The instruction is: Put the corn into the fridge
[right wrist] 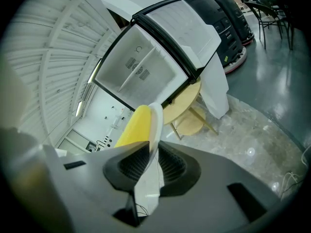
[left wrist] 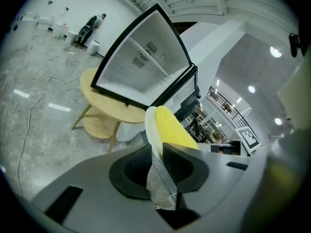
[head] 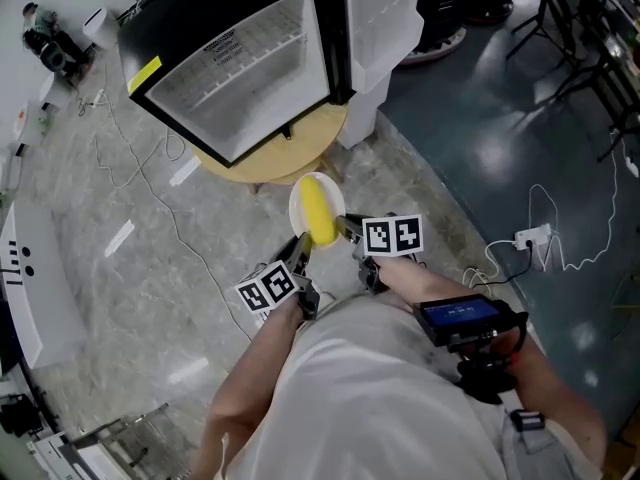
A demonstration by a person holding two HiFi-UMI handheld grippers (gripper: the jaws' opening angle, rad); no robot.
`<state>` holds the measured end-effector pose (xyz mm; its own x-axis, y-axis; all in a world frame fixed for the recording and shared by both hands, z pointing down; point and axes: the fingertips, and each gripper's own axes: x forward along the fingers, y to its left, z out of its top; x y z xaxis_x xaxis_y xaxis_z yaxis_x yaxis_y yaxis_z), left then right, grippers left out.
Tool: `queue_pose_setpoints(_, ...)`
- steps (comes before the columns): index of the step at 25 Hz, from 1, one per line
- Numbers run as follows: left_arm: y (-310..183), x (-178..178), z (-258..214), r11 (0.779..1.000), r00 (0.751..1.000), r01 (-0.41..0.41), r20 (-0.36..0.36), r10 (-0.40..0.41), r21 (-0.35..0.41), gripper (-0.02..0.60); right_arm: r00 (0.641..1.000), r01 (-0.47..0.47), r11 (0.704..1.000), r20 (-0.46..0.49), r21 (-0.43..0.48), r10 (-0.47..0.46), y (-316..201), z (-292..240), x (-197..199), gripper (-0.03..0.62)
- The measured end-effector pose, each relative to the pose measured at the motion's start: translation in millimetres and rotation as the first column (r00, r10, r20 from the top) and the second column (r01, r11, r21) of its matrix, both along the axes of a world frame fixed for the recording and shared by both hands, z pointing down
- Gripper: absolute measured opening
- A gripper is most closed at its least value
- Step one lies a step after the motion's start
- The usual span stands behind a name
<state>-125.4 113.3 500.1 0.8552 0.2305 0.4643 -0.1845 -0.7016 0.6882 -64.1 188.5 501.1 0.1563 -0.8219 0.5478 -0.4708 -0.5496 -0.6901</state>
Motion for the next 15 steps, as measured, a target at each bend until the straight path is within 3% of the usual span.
queue_pose_setpoints(15, 19.3, 65.0, 1.7, 0.993, 0.994, 0.112, 0.014, -0.113, 0.025, 0.066, 0.995, 0.095, 0.994, 0.021, 0.049, -0.096, 12.8, 2.9, 73.7, 0.060)
